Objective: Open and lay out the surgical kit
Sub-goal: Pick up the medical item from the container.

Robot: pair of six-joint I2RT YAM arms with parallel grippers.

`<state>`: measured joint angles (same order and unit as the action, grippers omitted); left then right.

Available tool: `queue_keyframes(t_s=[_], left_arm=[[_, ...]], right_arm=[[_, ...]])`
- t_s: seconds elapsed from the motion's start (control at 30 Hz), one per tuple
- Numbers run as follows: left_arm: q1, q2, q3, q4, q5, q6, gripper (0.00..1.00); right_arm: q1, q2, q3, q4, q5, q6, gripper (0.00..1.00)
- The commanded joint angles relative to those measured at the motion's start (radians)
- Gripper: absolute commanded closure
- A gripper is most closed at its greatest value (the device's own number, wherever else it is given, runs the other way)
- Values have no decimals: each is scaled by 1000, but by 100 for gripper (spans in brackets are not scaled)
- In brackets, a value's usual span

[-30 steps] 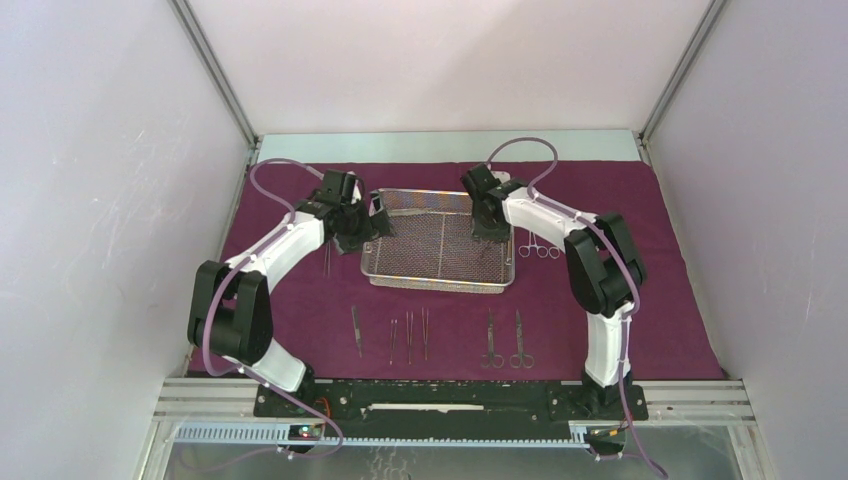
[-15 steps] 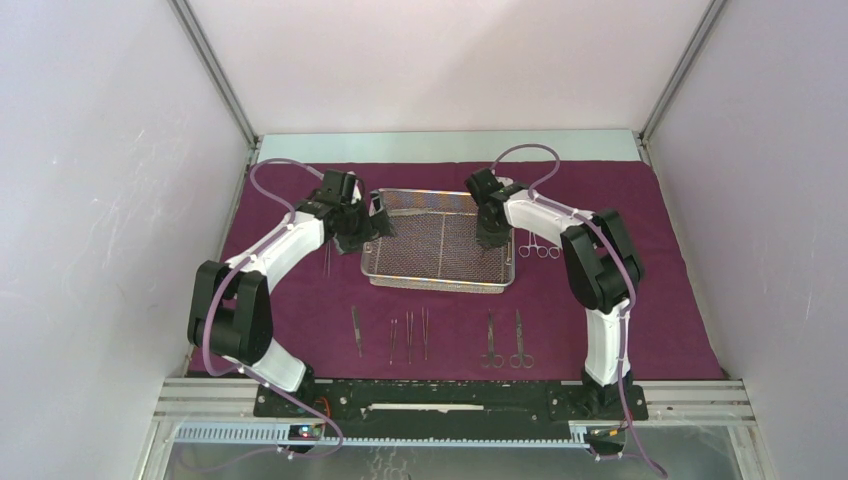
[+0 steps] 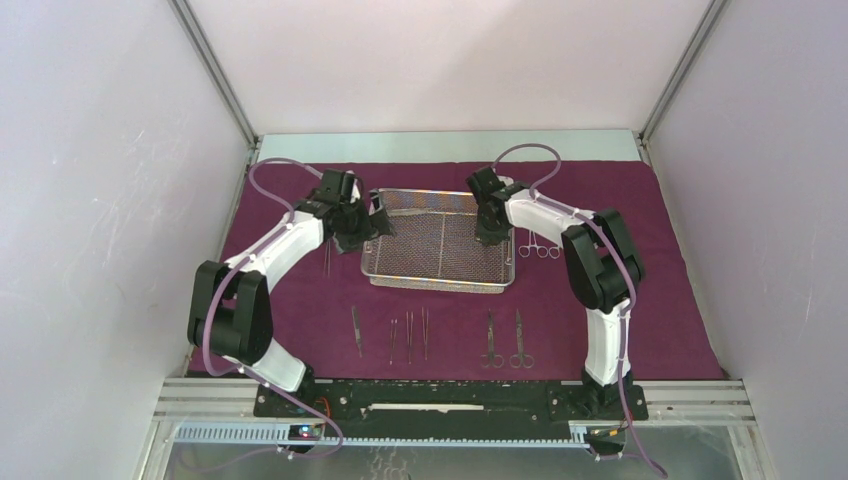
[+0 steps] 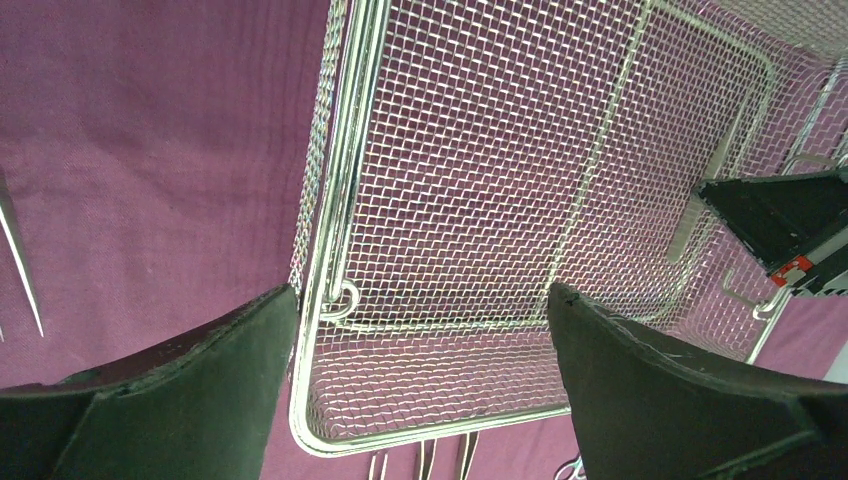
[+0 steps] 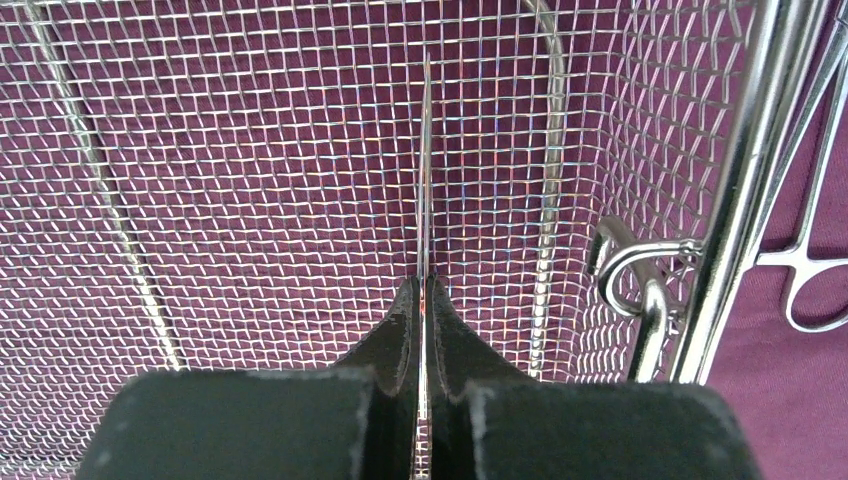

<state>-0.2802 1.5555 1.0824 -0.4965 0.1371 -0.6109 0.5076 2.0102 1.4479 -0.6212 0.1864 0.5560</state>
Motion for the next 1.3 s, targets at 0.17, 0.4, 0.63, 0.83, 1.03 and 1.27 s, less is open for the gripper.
queue_keyframes(t_s=[0.17,0.4,0.63,0.83,1.03,1.27], left_arm=[[42,-57,116,-5,-5,25,0],[48,-152,113,15,13,41,0],[48,-279,53,95,145,20,0],[49,-388,-59,237,316,-45,0],[45,-447,-169,433,481,-162,2],[6,-459,-215,585,566,-231,6]], right_arm=[[0,-161,-36,82,-46,-42,100],[-9,-305,-93,228,-212,-106,100],[-25,-423,-142,399,-433,-126,100],[-42,-479,-172,527,-595,-69,100],[-51,-499,-188,627,-695,5,100],[-60,-494,-235,852,-785,242,100]])
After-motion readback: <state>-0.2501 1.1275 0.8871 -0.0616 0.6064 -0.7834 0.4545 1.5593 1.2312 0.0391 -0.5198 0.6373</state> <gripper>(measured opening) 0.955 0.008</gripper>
